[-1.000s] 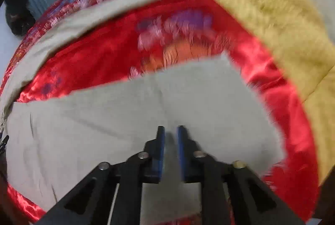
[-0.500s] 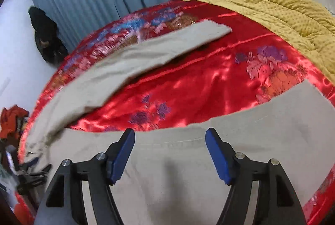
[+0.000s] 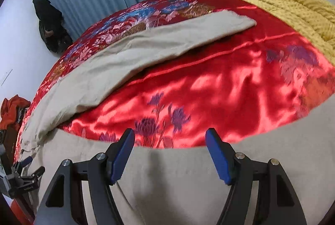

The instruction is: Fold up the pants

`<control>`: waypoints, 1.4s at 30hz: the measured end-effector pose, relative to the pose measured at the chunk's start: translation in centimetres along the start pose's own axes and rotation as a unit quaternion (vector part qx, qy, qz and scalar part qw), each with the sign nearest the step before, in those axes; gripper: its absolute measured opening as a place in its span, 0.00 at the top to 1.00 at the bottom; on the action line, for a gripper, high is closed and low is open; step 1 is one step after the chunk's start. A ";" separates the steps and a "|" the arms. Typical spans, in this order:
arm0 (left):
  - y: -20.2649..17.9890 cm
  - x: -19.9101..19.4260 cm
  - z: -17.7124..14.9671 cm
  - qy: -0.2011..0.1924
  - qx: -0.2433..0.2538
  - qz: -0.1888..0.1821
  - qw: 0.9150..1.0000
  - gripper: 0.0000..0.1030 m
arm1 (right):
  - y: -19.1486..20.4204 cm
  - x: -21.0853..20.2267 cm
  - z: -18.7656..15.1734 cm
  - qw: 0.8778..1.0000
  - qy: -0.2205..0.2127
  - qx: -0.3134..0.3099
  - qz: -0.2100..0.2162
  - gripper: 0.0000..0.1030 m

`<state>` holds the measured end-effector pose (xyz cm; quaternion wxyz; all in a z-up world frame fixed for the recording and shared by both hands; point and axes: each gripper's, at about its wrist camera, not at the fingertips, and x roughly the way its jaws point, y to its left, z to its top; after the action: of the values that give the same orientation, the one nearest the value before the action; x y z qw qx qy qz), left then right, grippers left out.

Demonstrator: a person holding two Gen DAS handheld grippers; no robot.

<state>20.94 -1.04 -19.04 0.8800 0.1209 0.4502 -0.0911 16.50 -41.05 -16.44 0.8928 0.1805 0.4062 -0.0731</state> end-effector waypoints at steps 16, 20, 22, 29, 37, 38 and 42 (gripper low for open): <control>0.1 0.0 0.0 0.000 0.000 0.000 1.000 0.00 | -8.6 -7.9 -8.3 0.991 0.030 0.099 -0.089 0.40; 0.0 0.0 0.0 0.000 0.000 0.000 1.000 0.00 | -8.0 -12.8 -7.7 0.991 0.006 0.122 -0.059 0.40; 0.0 -0.1 0.0 0.000 0.000 0.000 1.000 0.00 | -5.7 -14.2 -7.0 0.995 -0.006 0.093 -0.040 0.35; 0.1 0.1 0.1 0.000 0.000 0.000 1.000 0.00 | 0.2 -8.7 -7.1 0.996 0.053 0.017 0.069 0.28; 0.0 0.3 0.3 -0.001 -0.003 0.000 1.000 0.00 | -19.7 -7.6 -6.9 0.990 0.091 0.042 -0.097 0.59; -0.1 0.5 0.4 0.003 -0.007 0.001 1.000 0.00 | -20.8 -8.0 -6.1 0.988 0.100 0.055 -0.101 0.68; 0.7 -1.8 2.1 0.047 -0.057 -0.005 0.997 0.05 | -16.8 -7.9 -1.3 0.989 0.103 0.012 -0.107 0.54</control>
<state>21.71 -0.89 -16.28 0.8627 0.0725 0.4965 -0.0637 5.75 -56.17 -15.69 0.8309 0.1534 0.5121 -0.1539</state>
